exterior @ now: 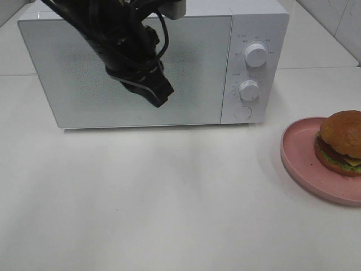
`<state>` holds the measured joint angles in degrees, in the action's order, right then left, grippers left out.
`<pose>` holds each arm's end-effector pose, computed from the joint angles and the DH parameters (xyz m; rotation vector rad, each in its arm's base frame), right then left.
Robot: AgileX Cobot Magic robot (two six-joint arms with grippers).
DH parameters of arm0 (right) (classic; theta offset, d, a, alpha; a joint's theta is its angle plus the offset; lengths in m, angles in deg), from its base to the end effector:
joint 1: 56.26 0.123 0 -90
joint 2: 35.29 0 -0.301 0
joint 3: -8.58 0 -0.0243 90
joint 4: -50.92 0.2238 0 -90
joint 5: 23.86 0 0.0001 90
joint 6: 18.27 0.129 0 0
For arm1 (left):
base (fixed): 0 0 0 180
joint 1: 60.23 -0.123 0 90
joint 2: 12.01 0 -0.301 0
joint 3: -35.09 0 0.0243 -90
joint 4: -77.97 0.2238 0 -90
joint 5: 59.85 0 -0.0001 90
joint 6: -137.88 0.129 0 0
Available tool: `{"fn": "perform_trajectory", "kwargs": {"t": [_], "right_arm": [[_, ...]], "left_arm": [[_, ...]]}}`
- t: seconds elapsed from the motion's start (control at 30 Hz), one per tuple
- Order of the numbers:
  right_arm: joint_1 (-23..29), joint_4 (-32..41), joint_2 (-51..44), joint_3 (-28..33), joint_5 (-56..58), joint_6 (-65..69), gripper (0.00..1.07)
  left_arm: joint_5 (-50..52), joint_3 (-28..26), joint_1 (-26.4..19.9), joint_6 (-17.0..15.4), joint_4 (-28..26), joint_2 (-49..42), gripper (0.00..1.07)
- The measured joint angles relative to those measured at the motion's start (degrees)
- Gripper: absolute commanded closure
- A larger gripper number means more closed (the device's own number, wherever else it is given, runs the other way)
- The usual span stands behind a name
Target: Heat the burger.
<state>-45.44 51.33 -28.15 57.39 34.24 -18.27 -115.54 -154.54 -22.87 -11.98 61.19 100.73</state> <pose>-0.0091 -0.0009 0.2532 -0.1881 1.9840 0.1304 0.2893 -0.2596 0.2576 1.3939 2.3857 -0.4107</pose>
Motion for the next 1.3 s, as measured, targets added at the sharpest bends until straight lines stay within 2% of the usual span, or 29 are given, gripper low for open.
{"fn": "perform_trajectory", "kwargs": {"t": [0.03, 0.07, 0.1, 0.13, 0.2, 0.23, 0.27, 0.33, 0.47, 0.5, 0.53, 0.6, 0.63, 0.7, 0.73, 0.8, 0.9, 0.97, 1.17, 1.23, 1.3], "right_arm": [[0.0, 0.0, 0.0, 0.0, 0.0, 0.0, 0.46], [0.0, 0.0, 0.0, 0.0, 0.0, 0.0, 0.46], [0.0, 0.0, 0.0, 0.0, 0.0, 0.0, 0.46], [0.0, 0.0, 0.0, 0.0, 0.0, 0.0, 0.46], [0.0, 0.0, 0.0, 0.0, 0.0, 0.0, 0.46], [0.0, 0.0, 0.0, 0.0, 0.0, 0.0, 0.46], [0.0, 0.0, 0.0, 0.0, 0.0, 0.0, 0.46], [0.0, 0.0, 0.0, 0.0, 0.0, 0.0, 0.46], [0.0, 0.0, 0.0, 0.0, 0.0, 0.0, 0.46], [0.0, 0.0, 0.0, 0.0, 0.0, 0.0, 0.46], [0.0, 0.0, 0.0, 0.0, 0.0, 0.0, 0.46], [0.0, 0.0, 0.0, 0.0, 0.0, 0.0, 0.46], [0.0, 0.0, 0.0, 0.0, 0.0, 0.0, 0.46], [0.0, 0.0, 0.0, 0.0, 0.0, 0.0, 0.46], [0.0, 0.0, 0.0, 0.0, 0.0, 0.0, 0.46], [0.0, 0.0, 0.0, 0.0, 0.0, 0.0, 0.46], [0.0, 0.0, 0.0, 0.0, 0.0, 0.0, 0.46], [0.0, 0.0, 0.0, 0.0, 0.0, 0.0, 0.46], [0.0, 0.0, 0.0, 0.0, 0.0, 0.0, 0.46], [0.0, 0.0, 0.0, 0.0, 0.0, 0.0, 0.46], [0.0, 0.0, 0.0, 0.0, 0.0, 0.0, 0.46]], "left_arm": [[0.0, 0.0, 0.0, 0.0, 0.0, 0.0, 1.06], [-4.41, 0.0, 0.0, -2.98, 2.06, -0.86, 1.06], [-4.41, 0.0, 0.0, -2.98, 2.06, -0.86, 1.06], [-9.0, 0.0, 0.0, -5.96, 3.32, -1.66, 1.06], [-11.17, 0.0, 0.0, -6.93, 3.61, -1.95, 1.06], [-13.12, 0.0, 0.0, -9.17, 4.13, -2.86, 1.06], [-13.12, 0.0, 0.0, -9.17, 4.13, -2.86, 1.06], [-13.69, 0.86, -0.34, -11.4, 4.41, -4.98, 1.06], [-13.92, 2.92, -2.12, -12.66, 4.47, -7.56, 1.06], [-13.92, 4.76, -4.58, -13.58, 4.87, -9.51, 1.06], [-13.92, 4.76, -4.58, -13.58, 4.87, -9.51, 1.06], [-13.87, 8.54, -9.45, -14.84, 6.07, -12.32, 1.06], [-13.87, 8.54, -9.45, -14.84, 6.07, -12.32, 1.06], [-13.87, 12.49, -15.58, -15.41, 6.47, -16.27, 1.06], [-13.87, 12.49, -15.58, -15.41, 6.47, -16.27, 1.06], [-13.87, 17.76, -24.58, -16.73, 6.88, -21.94, 1.06], [-13.87, 19.14, -26.81, -17.59, 6.99, -23.72, 1.06], [-13.92, 23.95, -33.46, -21.08, 7.22, -31.34, 1.06], [-13.98, 28.36, -35.29, -21.89, 7.45, -39.19, 1.06], [-14.09, 32.95, -35.29, -22.06, 7.16, -48.24, 1.06], [-14.09, 34.09, -35.29, -22.06, 7.05, -50.88, 1.06]]}}
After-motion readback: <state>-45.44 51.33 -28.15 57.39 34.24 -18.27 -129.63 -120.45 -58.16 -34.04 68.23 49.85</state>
